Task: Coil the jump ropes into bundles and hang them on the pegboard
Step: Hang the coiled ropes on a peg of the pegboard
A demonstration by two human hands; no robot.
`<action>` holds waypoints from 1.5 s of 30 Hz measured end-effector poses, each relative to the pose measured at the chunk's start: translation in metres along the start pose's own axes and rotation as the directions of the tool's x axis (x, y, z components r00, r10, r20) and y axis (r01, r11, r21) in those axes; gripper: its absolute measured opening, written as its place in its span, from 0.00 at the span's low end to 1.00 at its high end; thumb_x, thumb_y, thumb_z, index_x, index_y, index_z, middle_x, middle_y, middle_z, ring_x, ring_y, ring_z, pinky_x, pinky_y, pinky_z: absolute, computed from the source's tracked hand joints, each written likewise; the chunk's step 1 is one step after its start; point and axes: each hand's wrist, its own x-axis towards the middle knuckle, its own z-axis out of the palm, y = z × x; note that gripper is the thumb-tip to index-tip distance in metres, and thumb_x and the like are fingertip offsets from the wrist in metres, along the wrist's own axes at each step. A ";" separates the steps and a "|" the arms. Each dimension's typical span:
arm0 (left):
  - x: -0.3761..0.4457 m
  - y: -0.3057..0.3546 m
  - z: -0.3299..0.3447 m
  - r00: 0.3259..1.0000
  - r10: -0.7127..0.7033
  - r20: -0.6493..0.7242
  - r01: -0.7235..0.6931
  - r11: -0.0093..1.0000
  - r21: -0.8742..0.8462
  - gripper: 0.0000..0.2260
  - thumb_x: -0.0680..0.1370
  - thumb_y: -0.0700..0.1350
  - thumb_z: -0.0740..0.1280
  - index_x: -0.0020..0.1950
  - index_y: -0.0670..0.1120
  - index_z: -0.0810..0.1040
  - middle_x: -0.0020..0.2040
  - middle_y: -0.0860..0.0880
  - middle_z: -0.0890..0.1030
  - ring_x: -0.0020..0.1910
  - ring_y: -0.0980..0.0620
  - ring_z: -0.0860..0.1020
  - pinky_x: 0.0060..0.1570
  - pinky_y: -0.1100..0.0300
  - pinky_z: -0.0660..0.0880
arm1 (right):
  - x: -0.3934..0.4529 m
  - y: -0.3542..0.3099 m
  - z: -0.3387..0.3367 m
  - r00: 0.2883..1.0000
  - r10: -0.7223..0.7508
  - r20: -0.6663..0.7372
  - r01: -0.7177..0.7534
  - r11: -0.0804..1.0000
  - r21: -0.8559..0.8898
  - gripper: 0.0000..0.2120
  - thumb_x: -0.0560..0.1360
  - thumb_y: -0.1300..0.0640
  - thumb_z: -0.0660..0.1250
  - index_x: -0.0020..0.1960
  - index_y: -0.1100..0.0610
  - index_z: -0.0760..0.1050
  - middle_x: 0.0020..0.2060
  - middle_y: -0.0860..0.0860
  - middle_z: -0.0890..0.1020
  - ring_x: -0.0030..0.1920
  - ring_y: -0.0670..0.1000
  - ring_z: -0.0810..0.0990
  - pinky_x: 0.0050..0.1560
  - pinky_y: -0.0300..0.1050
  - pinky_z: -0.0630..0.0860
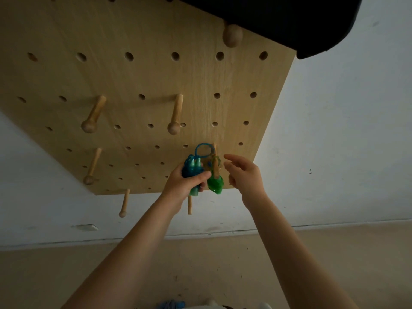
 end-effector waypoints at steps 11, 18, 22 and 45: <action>-0.032 0.008 -0.002 0.988 0.087 0.129 -0.106 0.984 0.145 0.14 0.71 0.56 0.72 0.55 0.55 0.83 0.50 0.48 0.86 0.51 0.48 0.84 0.46 0.54 0.81 | -0.031 -0.017 0.002 0.956 -0.135 0.260 0.109 0.987 0.114 0.08 0.77 0.58 0.70 0.47 0.63 0.82 0.33 0.57 0.82 0.33 0.52 0.79 0.37 0.46 0.78; -0.032 -0.012 0.008 0.996 0.074 0.053 -0.084 0.976 0.203 0.05 0.74 0.52 0.75 0.46 0.51 0.85 0.45 0.50 0.86 0.50 0.50 0.83 0.54 0.50 0.81 | -0.038 0.008 -0.002 0.964 -0.084 0.251 0.085 0.996 0.009 0.04 0.75 0.59 0.72 0.43 0.59 0.82 0.31 0.54 0.82 0.30 0.50 0.78 0.31 0.41 0.76; -0.021 -0.020 0.009 0.997 0.057 -0.047 -0.042 0.960 0.275 0.01 0.76 0.45 0.73 0.45 0.50 0.85 0.42 0.51 0.86 0.48 0.49 0.83 0.53 0.51 0.81 | -0.031 0.019 -0.008 0.977 -0.039 0.208 0.033 0.999 0.033 0.02 0.75 0.61 0.72 0.44 0.60 0.83 0.34 0.54 0.84 0.33 0.50 0.81 0.37 0.40 0.79; 0.034 -0.002 0.030 0.960 0.065 -0.273 0.007 0.967 0.255 0.03 0.75 0.50 0.74 0.44 0.53 0.82 0.41 0.56 0.84 0.42 0.58 0.81 0.40 0.60 0.79 | 0.033 0.022 0.013 0.997 0.014 0.072 -0.020 0.997 0.074 0.04 0.75 0.58 0.72 0.46 0.58 0.80 0.42 0.57 0.85 0.46 0.58 0.85 0.52 0.53 0.82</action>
